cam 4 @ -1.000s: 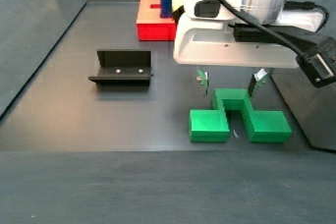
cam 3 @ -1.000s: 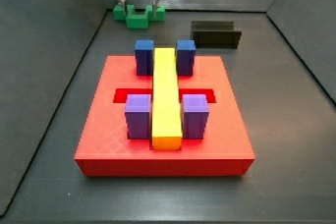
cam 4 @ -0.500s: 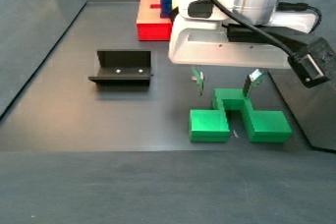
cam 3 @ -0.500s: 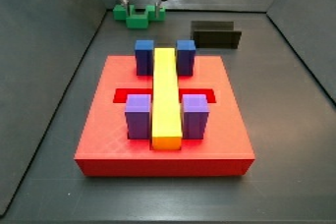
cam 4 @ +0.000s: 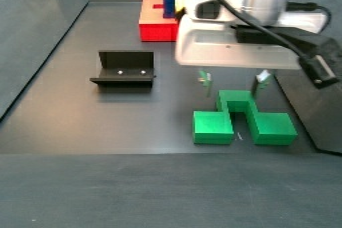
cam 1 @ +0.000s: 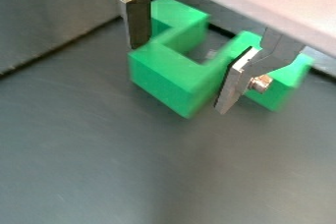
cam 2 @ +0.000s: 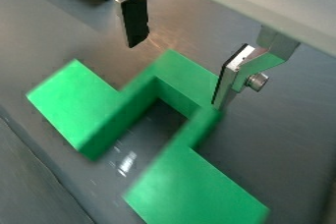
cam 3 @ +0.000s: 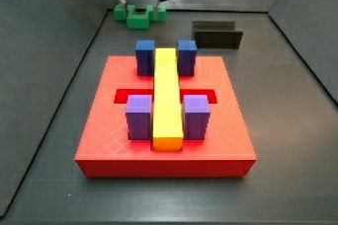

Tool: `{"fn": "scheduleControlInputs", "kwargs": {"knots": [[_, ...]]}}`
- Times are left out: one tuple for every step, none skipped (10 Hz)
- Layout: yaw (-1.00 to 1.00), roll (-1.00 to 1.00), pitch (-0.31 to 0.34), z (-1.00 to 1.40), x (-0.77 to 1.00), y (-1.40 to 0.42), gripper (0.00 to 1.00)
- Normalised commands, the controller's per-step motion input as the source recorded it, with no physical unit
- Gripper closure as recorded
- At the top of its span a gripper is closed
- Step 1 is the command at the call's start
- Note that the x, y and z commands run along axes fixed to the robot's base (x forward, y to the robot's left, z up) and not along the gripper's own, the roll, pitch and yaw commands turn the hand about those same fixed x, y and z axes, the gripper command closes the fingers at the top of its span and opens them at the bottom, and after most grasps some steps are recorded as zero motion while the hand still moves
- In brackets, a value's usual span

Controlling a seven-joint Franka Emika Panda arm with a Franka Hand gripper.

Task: Pick up the green object. Move up. Place the green object on the fixture. Regrasp the green object. Move to above the board. Insert the green object.
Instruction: Pick up the green object.

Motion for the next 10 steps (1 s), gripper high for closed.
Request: {"fn": "scheduleControlInputs", "kwargs": {"knots": [[0.00,0.14,-0.113,-0.43,-0.65,0.03,0.00],[0.00,0.06,-0.119,-0.63,-0.17,0.05,0.00],[0.04,0.02,-0.084,-0.74,0.00,0.12,0.00],[0.00,0.00,-0.001,-0.48,0.11,0.18,0.00],[0.00,0.00,0.036,-0.18,0.17,0.20,0.00],[-0.17,0.00,0.053,-0.13,0.09,0.17,0.00],[-0.32,-0.06,0.000,-0.07,0.00,0.09,0.00],[-0.35,-0.21,-0.056,0.00,-0.01,0.02,0.00],[-0.34,-0.34,-0.149,0.09,-0.03,0.05,0.00],[-0.30,-0.37,-0.144,0.15,-0.03,0.08,0.00]]}}
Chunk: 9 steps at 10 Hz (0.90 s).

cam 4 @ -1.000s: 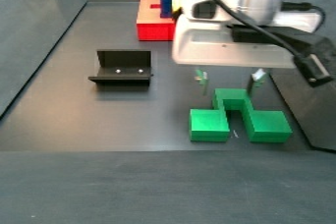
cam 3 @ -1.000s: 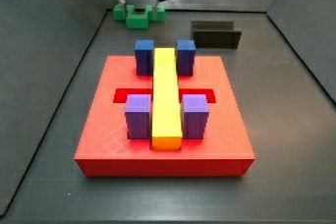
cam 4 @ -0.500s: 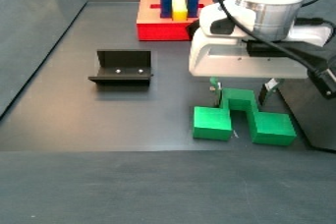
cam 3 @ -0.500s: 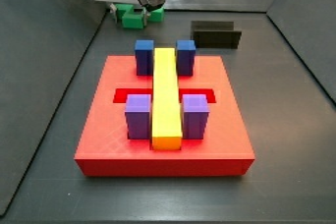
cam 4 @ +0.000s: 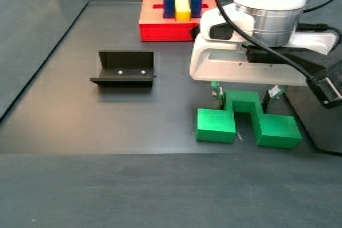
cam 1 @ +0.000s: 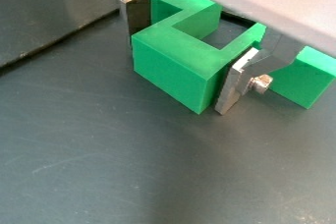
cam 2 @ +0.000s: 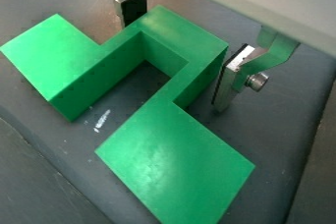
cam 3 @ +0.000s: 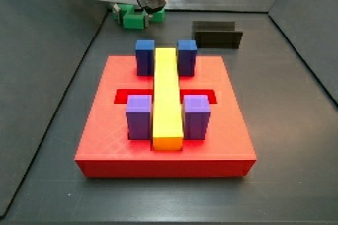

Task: Pick up the green object. Move up. Place the green object on the fixture. Regrasp the green object. Move to above the board. Insert the green object.
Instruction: Pick up the green object.

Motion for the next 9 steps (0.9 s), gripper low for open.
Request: {"fn": "scheduleControlInputs", "kwargs": {"knots": [[-0.19,-0.35,-0.120,0.16,0.00,0.10,0.00],[-0.14,-0.36,-0.099,0.14,0.00,0.16,0.00],[0.00,-0.34,-0.144,0.00,0.00,0.11,0.00],[0.00,-0.41,-0.171,0.00,0.00,0.11,0.00],[0.00,-0.50,-0.201,0.00,-0.03,0.11,0.00],[0.00,-0.50,-0.216,0.00,-0.01,0.03,0.00],[0.00,-0.50,-0.217,0.00,-0.01,0.02,0.00],[0.00,-0.46,-0.211,-0.10,0.00,0.00,0.00],[-0.03,-0.45,-0.217,-0.12,0.00,0.00,0.00]]}}
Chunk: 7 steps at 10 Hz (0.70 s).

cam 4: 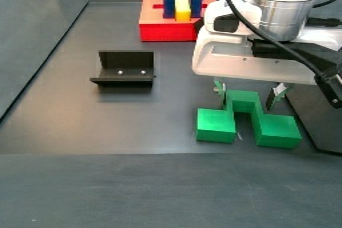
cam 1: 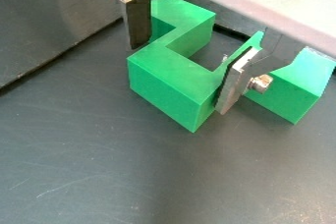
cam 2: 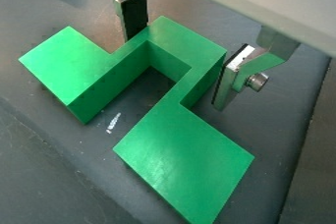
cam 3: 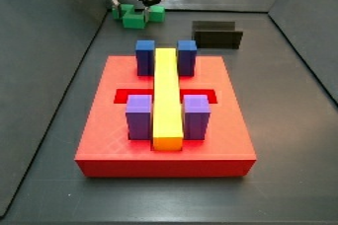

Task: Pick up the green object. Move up. Place the green object on the fixture. Regrasp the green object. Move to above the board. Insert the green object.
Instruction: Pick up the green object.

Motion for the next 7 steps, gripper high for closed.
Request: {"fn": "scheduleControlInputs", "kwargs": {"knots": [[-0.09,-0.49,-0.219,-0.05,0.00,0.00,0.00],[-0.11,-0.49,-0.223,-0.03,0.00,0.00,0.00],[-0.10,-0.47,-0.229,-0.07,-0.01,0.00,0.00],[-0.08,-0.40,-0.236,-0.13,-0.02,-0.06,0.00],[-0.07,-0.37,-0.237,-0.17,-0.03,-0.07,0.00],[-0.03,-0.37,-0.224,-0.18,0.00,-0.03,0.00],[0.00,-0.15,-0.060,-0.06,0.00,0.00,0.00]]}}
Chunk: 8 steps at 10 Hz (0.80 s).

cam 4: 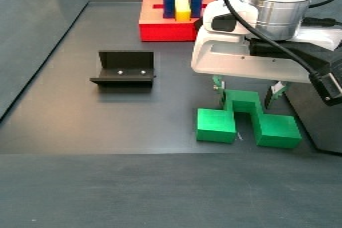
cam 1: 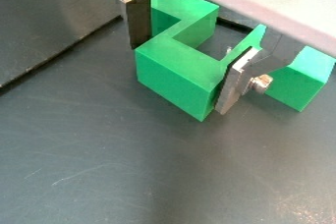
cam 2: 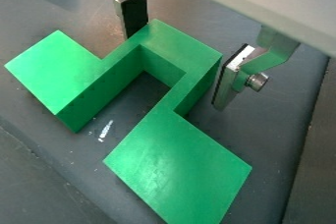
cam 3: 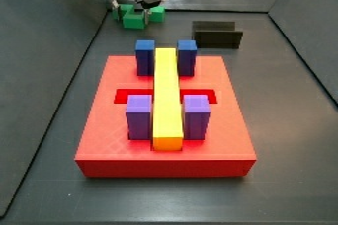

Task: Pick up the green object. Move up. Place the green object on the fixture. Regrasp the green object. Move to above the board. Insert the green object.
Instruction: Pick up the green object.

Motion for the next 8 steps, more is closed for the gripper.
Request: {"fn": "scheduleControlInputs", "kwargs": {"knots": [[0.00,0.00,0.000,0.00,0.00,0.00,0.00],[0.00,0.00,0.000,0.00,0.00,0.00,1.00],[0.00,0.00,0.000,0.00,0.00,0.00,1.00],[0.00,0.00,0.000,0.00,0.00,0.00,1.00],[0.00,0.00,0.000,0.00,0.00,0.00,1.00],[0.00,0.00,0.000,0.00,0.00,0.00,1.00],[0.00,0.00,0.000,0.00,0.00,0.00,1.00],[0.00,0.00,0.000,0.00,0.00,0.00,1.00]]}}
